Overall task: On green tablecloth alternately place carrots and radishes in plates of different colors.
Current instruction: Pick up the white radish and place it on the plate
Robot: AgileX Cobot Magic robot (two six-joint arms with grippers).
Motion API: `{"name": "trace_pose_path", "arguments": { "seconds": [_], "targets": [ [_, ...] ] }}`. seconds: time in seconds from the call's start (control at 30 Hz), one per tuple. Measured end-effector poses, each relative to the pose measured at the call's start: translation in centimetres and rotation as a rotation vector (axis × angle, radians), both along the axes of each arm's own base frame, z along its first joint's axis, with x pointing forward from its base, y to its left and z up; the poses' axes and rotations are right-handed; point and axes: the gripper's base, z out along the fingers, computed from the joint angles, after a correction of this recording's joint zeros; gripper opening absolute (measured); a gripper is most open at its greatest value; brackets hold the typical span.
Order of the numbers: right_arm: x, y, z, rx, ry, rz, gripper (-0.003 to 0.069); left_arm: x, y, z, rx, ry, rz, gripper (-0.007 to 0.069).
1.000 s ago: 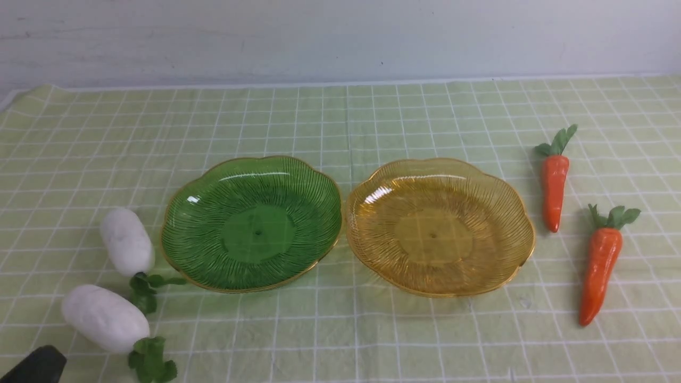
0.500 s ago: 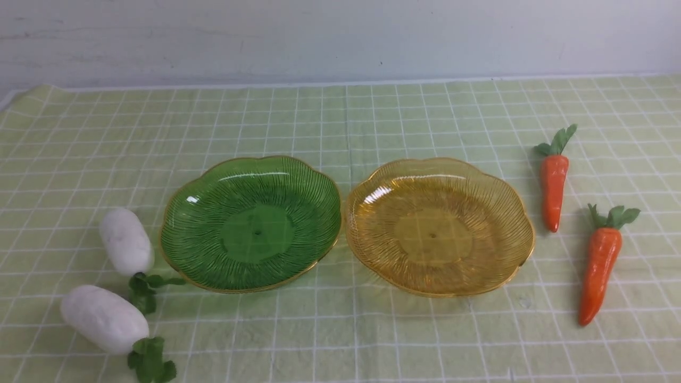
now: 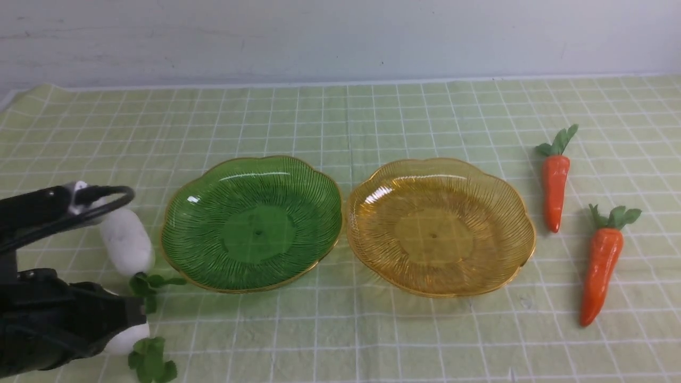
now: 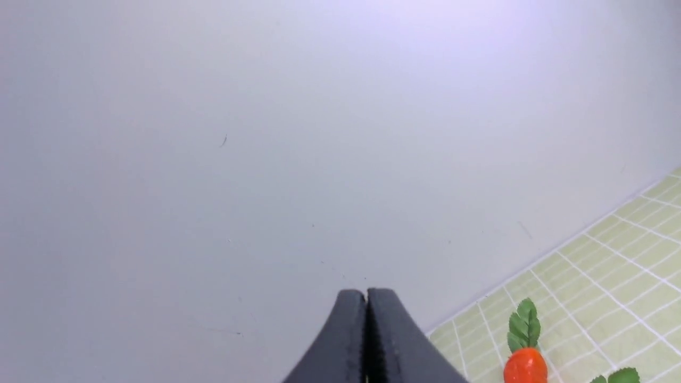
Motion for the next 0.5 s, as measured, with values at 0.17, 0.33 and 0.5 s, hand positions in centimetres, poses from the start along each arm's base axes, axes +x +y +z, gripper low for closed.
{"name": "trace_pose_path", "arguments": {
  "seconds": [0.17, 0.33, 0.5],
  "targets": [
    [-0.1, 0.7, 1.5, -0.003, 0.093, 0.074, -0.0014, 2.8, 3.4, -1.5, -0.017, 0.13, 0.204, 0.0],
    [0.7, 1.6, 5.7, -0.123, 0.321, 0.166, -0.0014, 4.4, 6.0, -2.0, -0.068, 0.201, 0.325, 0.0004],
    [3.8, 2.3, 8.2, -0.337, 0.644, 0.265, -0.0014, 6.3, 6.6, -3.2, -0.042, 0.242, 0.289, 0.0062]
  ]
}}
